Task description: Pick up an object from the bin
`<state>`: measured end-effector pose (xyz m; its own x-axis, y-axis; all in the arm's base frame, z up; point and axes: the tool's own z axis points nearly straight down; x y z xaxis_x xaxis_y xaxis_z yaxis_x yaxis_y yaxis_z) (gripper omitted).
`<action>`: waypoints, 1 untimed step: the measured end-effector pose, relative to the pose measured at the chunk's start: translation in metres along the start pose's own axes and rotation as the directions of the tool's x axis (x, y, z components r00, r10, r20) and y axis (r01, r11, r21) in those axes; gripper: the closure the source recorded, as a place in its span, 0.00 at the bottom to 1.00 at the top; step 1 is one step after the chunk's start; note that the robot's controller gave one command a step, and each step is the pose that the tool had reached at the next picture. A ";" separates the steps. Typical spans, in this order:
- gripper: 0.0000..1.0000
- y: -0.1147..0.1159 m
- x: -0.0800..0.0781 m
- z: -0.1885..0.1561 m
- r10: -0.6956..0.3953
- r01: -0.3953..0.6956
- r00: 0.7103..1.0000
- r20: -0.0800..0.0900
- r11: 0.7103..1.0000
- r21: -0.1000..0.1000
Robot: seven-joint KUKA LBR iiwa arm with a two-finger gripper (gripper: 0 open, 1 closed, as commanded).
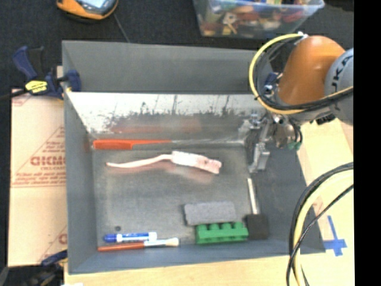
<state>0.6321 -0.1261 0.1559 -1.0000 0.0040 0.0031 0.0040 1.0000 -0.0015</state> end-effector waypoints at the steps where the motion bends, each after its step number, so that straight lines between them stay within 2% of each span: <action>1: 0.00 0.000 -0.002 -0.005 -0.003 0.003 1.000 0.008 1.000 0.001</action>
Offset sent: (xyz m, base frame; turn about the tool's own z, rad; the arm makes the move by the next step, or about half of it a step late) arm 0.0157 0.0782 -0.0859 -0.2224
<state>0.6337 -0.1257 0.1613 -1.0000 0.0006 -0.0047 0.0007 1.0000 -0.0028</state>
